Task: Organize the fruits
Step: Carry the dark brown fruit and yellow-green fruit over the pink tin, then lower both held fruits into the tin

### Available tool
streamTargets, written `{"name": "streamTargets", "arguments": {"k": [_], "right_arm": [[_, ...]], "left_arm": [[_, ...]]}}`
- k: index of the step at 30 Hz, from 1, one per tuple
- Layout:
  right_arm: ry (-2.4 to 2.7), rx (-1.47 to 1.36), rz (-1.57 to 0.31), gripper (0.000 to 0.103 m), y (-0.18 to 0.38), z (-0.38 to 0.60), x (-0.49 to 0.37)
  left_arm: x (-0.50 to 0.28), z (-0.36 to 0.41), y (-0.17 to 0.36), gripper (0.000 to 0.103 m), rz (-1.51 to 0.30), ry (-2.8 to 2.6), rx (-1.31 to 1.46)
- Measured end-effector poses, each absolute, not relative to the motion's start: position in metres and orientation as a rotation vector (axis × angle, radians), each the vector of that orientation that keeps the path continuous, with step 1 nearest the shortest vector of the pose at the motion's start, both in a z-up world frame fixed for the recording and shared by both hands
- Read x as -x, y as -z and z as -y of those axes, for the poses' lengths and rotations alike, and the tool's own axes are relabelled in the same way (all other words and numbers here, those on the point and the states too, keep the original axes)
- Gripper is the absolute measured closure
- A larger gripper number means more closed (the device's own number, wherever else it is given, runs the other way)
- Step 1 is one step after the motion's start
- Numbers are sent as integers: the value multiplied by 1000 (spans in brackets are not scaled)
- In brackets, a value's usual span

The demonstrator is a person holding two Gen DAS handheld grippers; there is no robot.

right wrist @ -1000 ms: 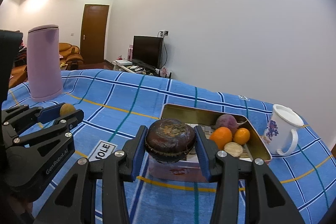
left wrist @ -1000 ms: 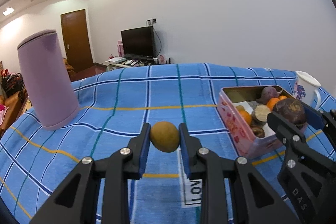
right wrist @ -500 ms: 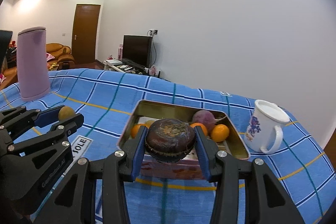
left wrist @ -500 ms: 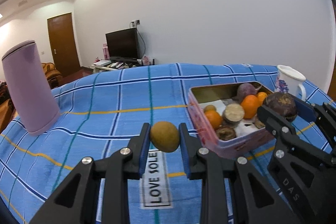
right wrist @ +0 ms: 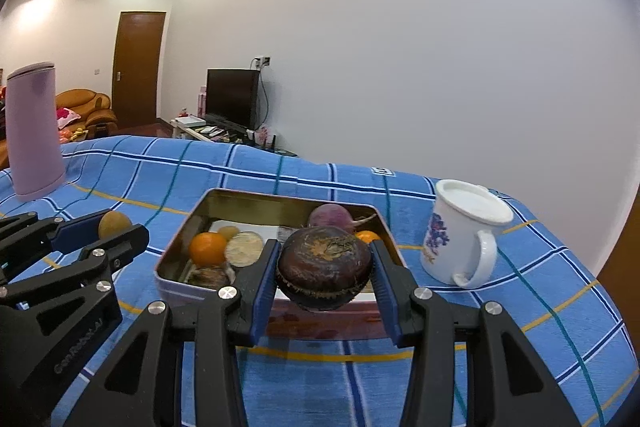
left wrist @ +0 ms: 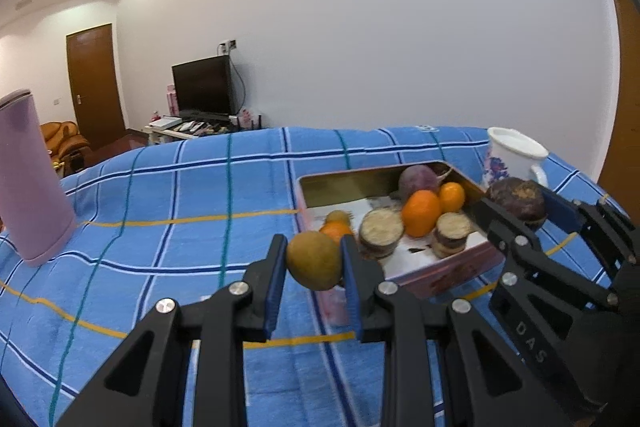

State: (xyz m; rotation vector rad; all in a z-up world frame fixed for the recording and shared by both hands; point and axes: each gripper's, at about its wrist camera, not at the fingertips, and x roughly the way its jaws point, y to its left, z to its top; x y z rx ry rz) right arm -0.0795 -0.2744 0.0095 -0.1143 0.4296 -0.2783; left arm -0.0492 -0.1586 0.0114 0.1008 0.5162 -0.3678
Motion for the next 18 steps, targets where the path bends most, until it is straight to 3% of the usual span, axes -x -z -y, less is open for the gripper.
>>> {"name": "streamTargets", "arguments": {"k": [18], "right_arm": [[382, 48, -423, 56, -17, 317, 84]], "left_arm": [[35, 181, -17, 74, -551, 450, -42]]}}
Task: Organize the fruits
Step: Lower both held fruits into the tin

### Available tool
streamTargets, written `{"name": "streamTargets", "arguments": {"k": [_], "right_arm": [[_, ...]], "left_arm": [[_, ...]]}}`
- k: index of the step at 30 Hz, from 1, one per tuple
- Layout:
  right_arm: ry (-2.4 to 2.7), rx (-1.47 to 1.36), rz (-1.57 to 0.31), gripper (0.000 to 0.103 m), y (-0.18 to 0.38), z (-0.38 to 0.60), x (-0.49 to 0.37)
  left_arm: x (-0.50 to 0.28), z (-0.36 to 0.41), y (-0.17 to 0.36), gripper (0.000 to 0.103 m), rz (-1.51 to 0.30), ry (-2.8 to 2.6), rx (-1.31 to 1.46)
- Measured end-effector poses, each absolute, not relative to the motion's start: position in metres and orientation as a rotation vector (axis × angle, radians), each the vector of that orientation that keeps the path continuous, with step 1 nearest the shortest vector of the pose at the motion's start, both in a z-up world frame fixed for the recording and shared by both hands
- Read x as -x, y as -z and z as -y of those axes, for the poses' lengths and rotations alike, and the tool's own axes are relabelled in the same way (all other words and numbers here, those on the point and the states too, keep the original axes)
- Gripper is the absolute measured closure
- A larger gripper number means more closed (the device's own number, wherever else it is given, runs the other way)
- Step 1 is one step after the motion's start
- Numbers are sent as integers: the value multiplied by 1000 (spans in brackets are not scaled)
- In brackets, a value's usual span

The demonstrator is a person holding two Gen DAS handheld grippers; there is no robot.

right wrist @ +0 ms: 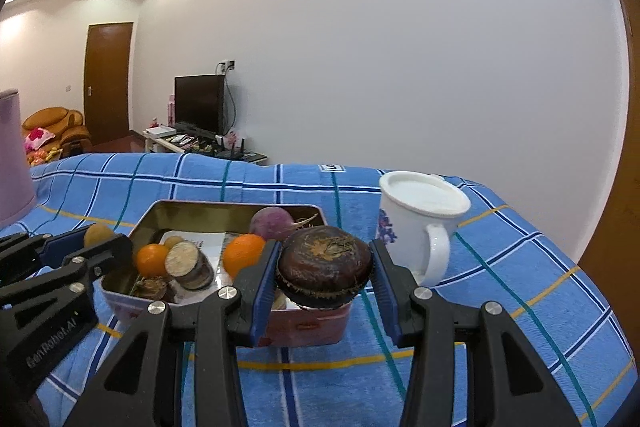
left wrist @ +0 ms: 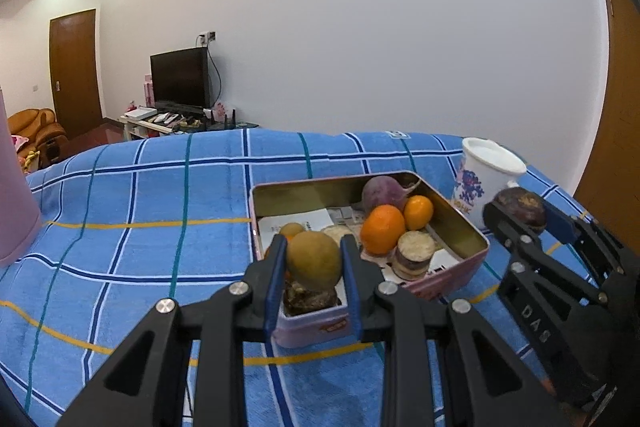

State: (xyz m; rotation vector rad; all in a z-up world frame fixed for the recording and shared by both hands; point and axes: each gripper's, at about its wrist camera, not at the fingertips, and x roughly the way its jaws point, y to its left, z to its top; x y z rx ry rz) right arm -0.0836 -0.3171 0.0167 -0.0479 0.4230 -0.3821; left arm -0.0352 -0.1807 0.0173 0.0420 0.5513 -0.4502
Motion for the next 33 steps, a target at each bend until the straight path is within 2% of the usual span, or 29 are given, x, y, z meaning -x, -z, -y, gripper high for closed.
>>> {"name": "streamTargets", "arguments": {"k": [16, 33], "right_arm": [[398, -8, -525, 56, -35, 342, 33], [419, -15, -528, 56, -9, 347, 1]], "left_arm": [[7, 200, -33, 74, -537, 433, -62], [-31, 217, -12, 74, -601, 443, -29]]}}
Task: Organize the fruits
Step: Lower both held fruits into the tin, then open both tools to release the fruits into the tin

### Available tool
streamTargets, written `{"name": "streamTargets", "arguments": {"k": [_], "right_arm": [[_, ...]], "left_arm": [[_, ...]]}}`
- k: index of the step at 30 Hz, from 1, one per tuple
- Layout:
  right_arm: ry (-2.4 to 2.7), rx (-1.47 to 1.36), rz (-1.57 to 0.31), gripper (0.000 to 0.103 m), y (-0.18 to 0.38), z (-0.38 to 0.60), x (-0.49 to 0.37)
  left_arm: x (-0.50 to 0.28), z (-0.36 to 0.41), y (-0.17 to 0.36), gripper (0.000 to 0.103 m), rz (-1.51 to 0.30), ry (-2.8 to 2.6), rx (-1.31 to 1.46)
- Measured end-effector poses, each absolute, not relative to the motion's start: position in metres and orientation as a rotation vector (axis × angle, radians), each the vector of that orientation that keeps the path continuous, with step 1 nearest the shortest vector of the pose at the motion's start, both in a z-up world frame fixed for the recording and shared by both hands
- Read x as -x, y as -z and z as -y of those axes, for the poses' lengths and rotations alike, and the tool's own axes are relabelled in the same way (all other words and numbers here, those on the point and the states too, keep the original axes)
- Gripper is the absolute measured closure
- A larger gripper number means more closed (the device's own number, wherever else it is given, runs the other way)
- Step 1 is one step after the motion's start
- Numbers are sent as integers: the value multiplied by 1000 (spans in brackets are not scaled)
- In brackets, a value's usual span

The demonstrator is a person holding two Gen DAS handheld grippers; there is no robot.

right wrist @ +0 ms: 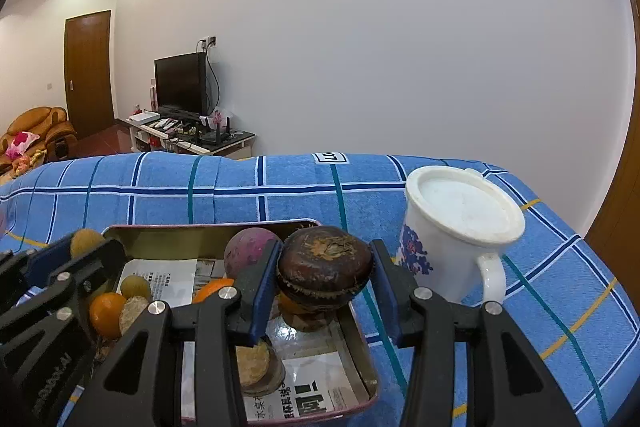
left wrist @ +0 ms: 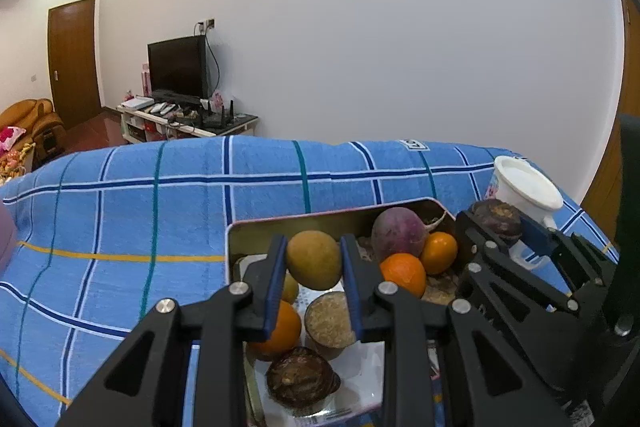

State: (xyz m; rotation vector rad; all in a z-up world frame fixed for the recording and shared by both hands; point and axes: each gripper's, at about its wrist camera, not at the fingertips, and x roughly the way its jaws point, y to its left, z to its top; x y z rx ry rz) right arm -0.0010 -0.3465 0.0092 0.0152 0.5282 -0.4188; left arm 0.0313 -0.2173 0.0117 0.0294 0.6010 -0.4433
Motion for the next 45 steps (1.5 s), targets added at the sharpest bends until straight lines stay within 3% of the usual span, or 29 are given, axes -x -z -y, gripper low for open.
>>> {"name": "streamTargets", "arguments": {"k": [30, 45], "right_arm": [[297, 27, -669, 56, 7, 343, -35], [187, -41, -641, 56, 8, 350, -35]], "left_arm": [[-51, 224, 11, 75, -699, 447, -32], [-53, 223, 12, 74, -703, 441, -36]]}}
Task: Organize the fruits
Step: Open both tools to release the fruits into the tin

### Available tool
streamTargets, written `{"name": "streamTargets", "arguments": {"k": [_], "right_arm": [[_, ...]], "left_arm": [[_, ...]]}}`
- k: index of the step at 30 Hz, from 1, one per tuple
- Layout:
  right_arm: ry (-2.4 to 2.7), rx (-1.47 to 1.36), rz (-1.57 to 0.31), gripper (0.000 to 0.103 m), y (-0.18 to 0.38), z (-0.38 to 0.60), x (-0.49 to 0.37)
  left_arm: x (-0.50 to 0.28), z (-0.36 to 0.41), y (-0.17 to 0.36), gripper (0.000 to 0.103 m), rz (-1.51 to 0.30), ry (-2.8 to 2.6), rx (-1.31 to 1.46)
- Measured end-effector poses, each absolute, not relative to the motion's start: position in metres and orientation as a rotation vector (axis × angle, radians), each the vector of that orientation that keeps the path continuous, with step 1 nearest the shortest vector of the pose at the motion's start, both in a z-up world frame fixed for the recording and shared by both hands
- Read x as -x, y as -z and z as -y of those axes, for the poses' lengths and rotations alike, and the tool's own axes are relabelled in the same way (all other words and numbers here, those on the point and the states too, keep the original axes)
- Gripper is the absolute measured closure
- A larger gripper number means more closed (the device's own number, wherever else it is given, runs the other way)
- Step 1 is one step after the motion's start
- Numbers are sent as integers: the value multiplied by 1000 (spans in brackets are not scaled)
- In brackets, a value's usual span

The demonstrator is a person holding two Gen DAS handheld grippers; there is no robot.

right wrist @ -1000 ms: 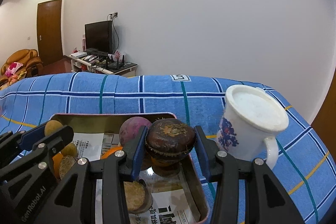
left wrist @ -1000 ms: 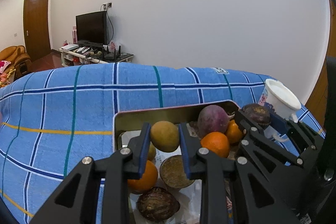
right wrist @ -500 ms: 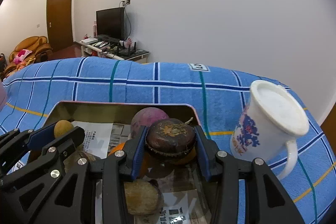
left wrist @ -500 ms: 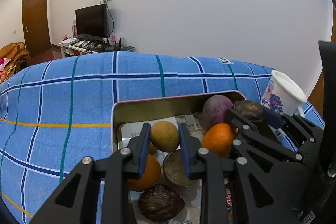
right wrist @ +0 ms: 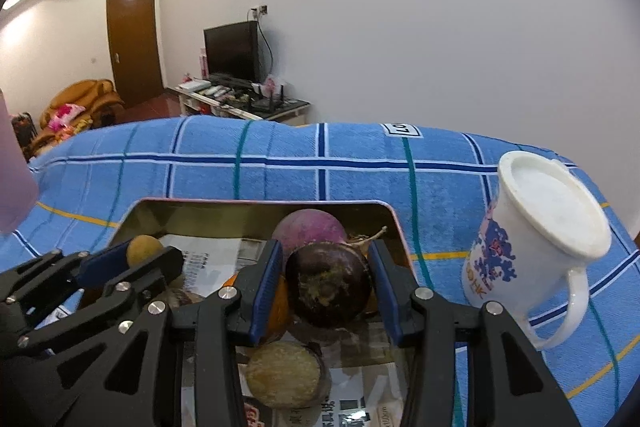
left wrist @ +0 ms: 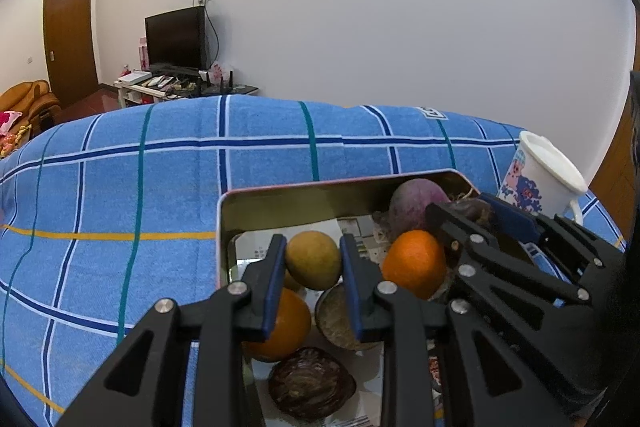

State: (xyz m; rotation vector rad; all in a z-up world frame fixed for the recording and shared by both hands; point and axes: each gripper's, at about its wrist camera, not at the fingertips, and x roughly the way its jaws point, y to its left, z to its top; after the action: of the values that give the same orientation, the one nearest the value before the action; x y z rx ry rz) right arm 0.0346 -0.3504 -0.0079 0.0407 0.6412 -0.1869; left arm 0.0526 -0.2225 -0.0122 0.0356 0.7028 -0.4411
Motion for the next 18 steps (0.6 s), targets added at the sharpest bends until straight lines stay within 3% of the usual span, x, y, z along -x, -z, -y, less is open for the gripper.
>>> {"name": "streamTargets", "arguments": {"k": [9, 14, 17, 18], "right_arm": [[114, -112, -613, 56, 7, 353, -28], [40, -188, -621, 56, 7, 357, -30], [-40, -306, -645, 54, 12, 365, -33], [-68, -354, -653, 50, 13, 369, -34]], "left_arm": [[-38, 216, 6, 63, -641, 388, -77], [-34, 198, 3, 36, -616, 325, -36], [-30, 186, -1, 16, -595, 307, -1], [-28, 183, -3, 4, -583, 298, 8]]}}
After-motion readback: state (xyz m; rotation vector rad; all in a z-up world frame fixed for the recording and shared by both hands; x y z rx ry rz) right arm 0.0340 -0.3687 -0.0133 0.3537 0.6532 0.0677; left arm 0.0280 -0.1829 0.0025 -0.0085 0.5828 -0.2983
